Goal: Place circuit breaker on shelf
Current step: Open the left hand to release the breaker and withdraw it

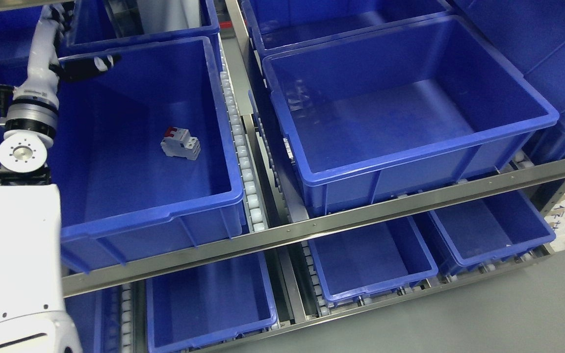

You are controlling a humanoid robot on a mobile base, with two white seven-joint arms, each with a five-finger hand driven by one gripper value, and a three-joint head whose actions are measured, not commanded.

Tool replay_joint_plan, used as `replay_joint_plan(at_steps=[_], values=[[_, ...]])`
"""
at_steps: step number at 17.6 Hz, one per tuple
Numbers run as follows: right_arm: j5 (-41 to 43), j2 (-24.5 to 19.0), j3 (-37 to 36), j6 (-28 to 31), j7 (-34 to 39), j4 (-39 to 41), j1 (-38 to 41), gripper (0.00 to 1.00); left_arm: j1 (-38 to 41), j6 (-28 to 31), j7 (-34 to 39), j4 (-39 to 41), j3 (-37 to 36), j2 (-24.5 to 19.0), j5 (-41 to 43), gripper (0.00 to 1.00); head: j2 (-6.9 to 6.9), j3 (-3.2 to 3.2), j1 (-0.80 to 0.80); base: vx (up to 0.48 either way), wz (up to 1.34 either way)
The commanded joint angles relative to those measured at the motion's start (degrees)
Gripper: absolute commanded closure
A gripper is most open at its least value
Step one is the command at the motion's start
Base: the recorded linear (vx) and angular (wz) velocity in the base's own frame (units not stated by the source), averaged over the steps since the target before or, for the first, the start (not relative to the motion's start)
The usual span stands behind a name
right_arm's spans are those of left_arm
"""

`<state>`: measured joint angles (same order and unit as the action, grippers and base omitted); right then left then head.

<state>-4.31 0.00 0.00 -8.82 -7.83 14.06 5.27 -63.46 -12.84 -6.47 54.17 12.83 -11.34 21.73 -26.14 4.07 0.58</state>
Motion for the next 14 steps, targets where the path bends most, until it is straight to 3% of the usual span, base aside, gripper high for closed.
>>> replay_joint_plan(at_steps=[1,4,14], values=[[0.0,1.0,1.1,13.3,0.0,0.0,0.0,0.0,5.3,0.5,1.8,14.9,9.1,10.3,-2.7,0.01,0.0,0.0,0.0,-0.082,0.12],[0.0,1.0,1.1,13.3,0.0,0.0,0.0,0.0,9.9,10.7,1.9,27.1,3.9,10.3,-4.3,0.01,0.0,0.0,0.0,-0.092,0.1],[0.0,1.0,1.1,13.3,0.0,0.0,0.0,0.0,11.6,16.2,1.6,29.1,2.1,10.3,-4.7,0.01,0.01,0.0,0.0,-0.073,-0.07]])
